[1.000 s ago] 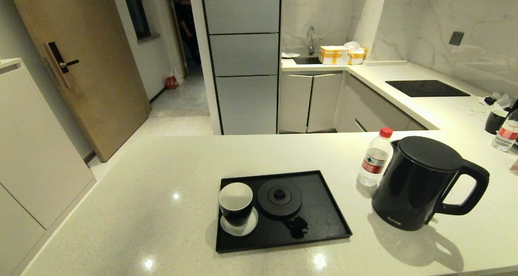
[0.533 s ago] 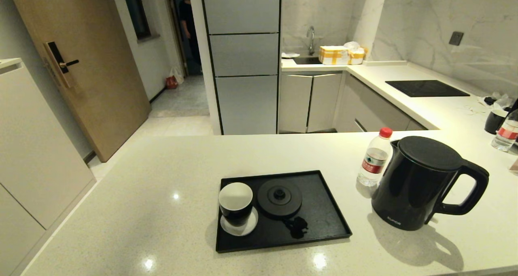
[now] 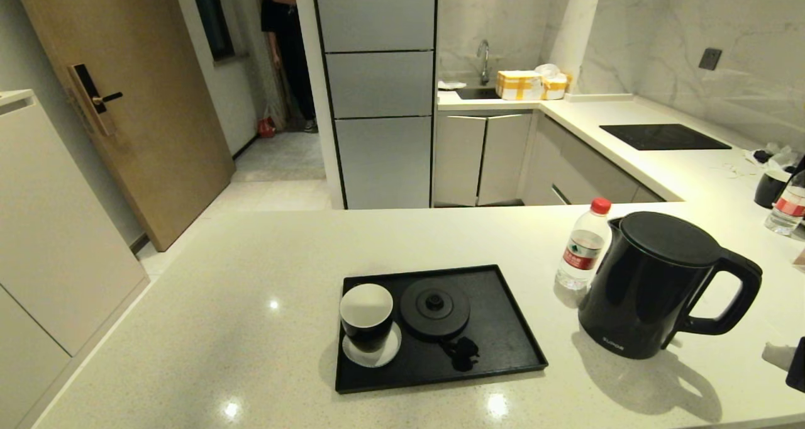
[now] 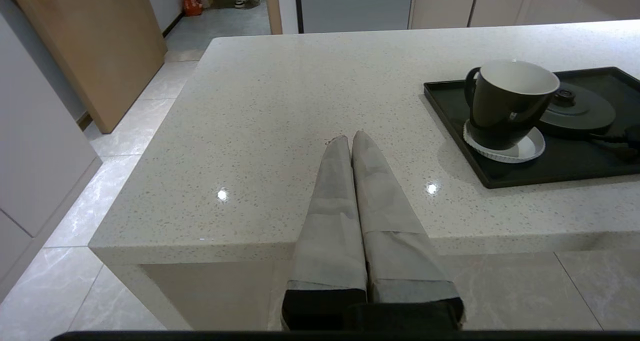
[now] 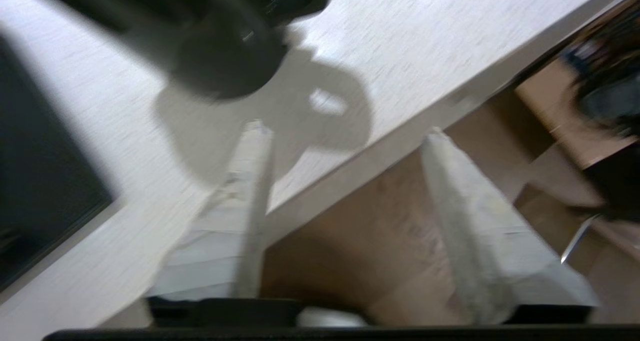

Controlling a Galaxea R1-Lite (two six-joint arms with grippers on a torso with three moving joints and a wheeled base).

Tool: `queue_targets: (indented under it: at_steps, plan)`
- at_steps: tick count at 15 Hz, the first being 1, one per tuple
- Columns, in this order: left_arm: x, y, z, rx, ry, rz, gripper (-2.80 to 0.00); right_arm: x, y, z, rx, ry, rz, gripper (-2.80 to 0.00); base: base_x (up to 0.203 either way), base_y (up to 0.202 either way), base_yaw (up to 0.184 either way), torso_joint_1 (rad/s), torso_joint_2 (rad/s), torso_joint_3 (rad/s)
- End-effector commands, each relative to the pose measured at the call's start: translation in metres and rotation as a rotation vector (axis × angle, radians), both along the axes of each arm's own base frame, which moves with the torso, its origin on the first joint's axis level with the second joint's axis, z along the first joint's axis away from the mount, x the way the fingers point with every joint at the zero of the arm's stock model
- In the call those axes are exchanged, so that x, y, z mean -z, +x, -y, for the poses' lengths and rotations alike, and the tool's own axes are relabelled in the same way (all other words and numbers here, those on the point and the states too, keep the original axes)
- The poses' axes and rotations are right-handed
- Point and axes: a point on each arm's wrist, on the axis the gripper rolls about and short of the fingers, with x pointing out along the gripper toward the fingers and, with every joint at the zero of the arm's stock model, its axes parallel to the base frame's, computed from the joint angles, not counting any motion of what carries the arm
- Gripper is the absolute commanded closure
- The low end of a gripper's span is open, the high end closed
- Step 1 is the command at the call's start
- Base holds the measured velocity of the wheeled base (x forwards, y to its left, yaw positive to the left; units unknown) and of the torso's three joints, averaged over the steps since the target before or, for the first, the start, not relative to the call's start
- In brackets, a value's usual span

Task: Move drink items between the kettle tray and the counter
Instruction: Return the kettle to its original position

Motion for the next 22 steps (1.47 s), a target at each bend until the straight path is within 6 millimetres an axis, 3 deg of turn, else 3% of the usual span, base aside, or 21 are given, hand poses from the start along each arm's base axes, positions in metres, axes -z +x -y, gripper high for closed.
queue_targets:
  at_steps: [1, 5, 12, 14, 17, 20, 22]
  plan:
    - [0.0, 0.0, 0.0, 0.001, -0.001, 0.001, 0.0, 0.017, 0.012, 0.008, 0.056, -0.043, 0.028, -2.8, 0.0, 0.0, 0.0, 0.0, 0.0, 0.0]
    - [0.0, 0.0, 0.0, 0.0, 0.0, 0.001, 0.0, 0.025, 0.009, 0.03, 0.234, -0.099, 0.065, -2.8, 0.0, 0.0, 0.0, 0.0, 0.0, 0.0]
    - [0.0, 0.0, 0.0, 0.001, 0.0, 0.001, 0.0, 0.03, 0.01, 0.028, 0.148, -0.035, 0.062, -2.8, 0.0, 0.0, 0.0, 0.0, 0.0, 0.0]
    - [0.0, 0.0, 0.0, 0.0, -0.001, 0.001, 0.0, 0.031, 0.022, 0.031, 0.122, -0.018, 0.047, -2.8, 0.0, 0.0, 0.0, 0.0, 0.0, 0.0]
    - [0.0, 0.0, 0.0, 0.0, 0.0, 0.001, 0.0, 0.047, 0.058, 0.041, 0.108, -0.025, 0.022, -2.8, 0.0, 0.0, 0.0, 0.0, 0.0, 0.0]
    - [0.0, 0.0, 0.0, 0.0, 0.0, 0.001, 0.0, 0.068, 0.092, 0.051, 0.088, -0.069, 0.07, -2.8, 0.0, 0.0, 0.0, 0.0, 0.0, 0.0]
    - [0.0, 0.0, 0.0, 0.0, 0.001, 0.001, 0.0, 0.069, 0.105, 0.054, 0.064, -0.109, 0.117, -2.8, 0.0, 0.0, 0.0, 0.0, 0.0, 0.0]
